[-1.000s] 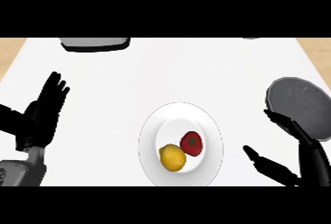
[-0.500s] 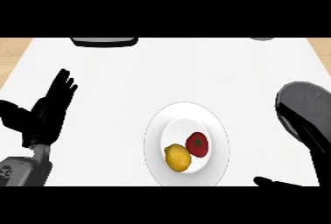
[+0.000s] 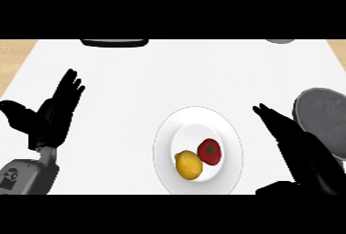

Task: Pick the tomato from the plate and place it in the pan

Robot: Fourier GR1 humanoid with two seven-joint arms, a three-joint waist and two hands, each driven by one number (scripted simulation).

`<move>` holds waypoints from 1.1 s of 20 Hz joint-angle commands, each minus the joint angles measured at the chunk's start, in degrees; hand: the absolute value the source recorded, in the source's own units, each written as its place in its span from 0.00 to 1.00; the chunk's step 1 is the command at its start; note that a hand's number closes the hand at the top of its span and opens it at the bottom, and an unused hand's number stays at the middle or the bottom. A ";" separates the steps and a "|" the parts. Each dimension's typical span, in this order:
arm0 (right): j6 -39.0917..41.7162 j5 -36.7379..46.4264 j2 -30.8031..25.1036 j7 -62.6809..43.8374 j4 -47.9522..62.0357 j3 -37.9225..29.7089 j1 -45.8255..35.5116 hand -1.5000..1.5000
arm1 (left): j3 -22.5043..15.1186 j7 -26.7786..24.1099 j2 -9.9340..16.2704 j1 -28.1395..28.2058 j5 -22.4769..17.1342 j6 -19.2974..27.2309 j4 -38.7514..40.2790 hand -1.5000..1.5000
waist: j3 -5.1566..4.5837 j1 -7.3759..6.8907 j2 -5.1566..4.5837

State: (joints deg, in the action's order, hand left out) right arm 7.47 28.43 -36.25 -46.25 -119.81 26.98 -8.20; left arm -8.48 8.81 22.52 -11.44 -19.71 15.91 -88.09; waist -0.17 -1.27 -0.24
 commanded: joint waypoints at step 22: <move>21.18 4.44 20.76 -28.13 9.96 17.98 -17.65 0.00 | 2.89 4.86 -2.14 -3.57 1.92 -0.50 0.54 0.50 | 0.12 1.51 0.32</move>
State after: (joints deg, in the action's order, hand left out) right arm 24.82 29.97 -20.92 -62.87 -110.68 41.58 -24.38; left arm -5.98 10.75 20.98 -11.09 -18.20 14.59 -89.09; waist -0.09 -0.23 0.13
